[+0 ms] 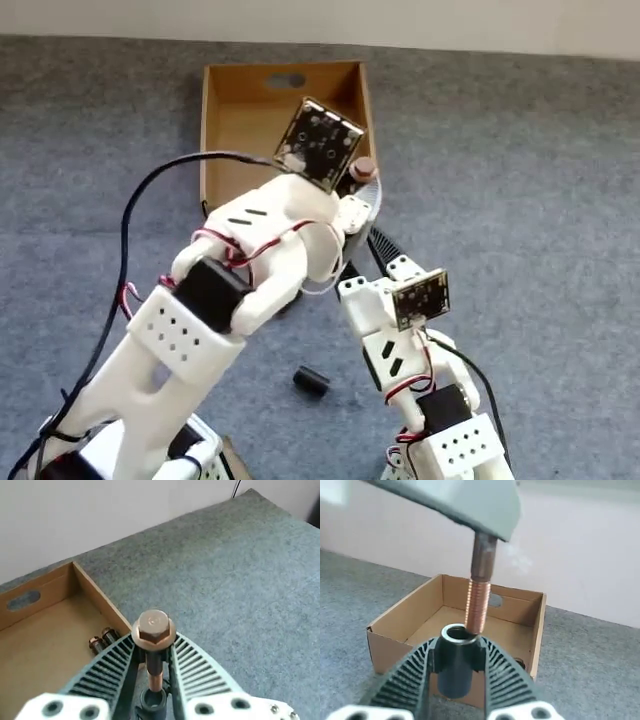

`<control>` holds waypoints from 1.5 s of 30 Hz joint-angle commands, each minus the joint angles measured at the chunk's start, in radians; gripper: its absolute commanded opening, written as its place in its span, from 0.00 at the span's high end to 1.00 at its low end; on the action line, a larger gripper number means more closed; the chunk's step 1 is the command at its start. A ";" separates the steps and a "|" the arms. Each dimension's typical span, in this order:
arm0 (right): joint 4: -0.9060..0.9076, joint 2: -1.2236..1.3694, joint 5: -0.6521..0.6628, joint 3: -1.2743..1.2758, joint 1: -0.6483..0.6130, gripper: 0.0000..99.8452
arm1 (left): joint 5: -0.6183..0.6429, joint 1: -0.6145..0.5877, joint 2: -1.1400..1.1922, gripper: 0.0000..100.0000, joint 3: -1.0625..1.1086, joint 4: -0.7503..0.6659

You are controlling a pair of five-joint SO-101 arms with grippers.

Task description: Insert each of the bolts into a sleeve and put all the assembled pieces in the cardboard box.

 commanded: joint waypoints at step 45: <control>-0.024 -0.010 0.008 -0.010 -0.002 0.99 | 0.003 -0.091 0.001 0.99 0.058 0.098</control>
